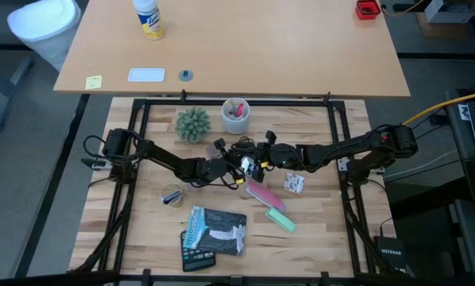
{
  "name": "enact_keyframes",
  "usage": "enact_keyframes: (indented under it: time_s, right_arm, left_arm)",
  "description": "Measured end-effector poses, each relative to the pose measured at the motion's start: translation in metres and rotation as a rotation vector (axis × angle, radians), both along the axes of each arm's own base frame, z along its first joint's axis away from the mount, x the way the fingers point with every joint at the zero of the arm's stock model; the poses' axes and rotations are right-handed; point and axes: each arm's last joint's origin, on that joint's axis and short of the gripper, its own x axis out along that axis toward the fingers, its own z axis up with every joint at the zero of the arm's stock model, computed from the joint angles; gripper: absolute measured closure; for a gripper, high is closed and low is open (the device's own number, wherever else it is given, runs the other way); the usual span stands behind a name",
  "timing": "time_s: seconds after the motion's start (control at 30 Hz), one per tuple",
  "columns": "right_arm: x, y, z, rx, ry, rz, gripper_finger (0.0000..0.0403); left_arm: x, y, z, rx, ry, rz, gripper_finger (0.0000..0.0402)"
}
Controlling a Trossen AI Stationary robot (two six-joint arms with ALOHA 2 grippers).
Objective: Screw lightbulb
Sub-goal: Insert the lightbulb into the lamp
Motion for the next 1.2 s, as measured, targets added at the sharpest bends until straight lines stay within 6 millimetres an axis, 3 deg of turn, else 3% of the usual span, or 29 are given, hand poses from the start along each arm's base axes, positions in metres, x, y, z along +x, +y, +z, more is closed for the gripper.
enact_keyframes:
  time_s: [0.27,0.53,0.77,1.2]
  right_arm:
    - [0.000,0.000,0.000,-0.001,-0.001,-0.003,0.0375]
    - [0.000,0.000,0.000,-0.002,-0.008,-0.005,0.0375]
    - [0.000,0.000,0.000,-0.004,-0.008,-0.004,0.0375]
    - [0.000,0.000,0.000,-0.001,-0.008,0.002,0.0375]
  left_arm:
    - [-0.007,-0.030,0.007,0.008,0.002,-0.016,0.0401]
    - [-0.011,-0.061,0.011,-0.142,-0.093,-0.133,0.0401]
    - [-0.006,-0.049,0.009,-0.334,-0.191,-0.155,0.0401]
    - [-0.001,-0.027,0.008,-0.316,-0.226,-0.110,0.0401]
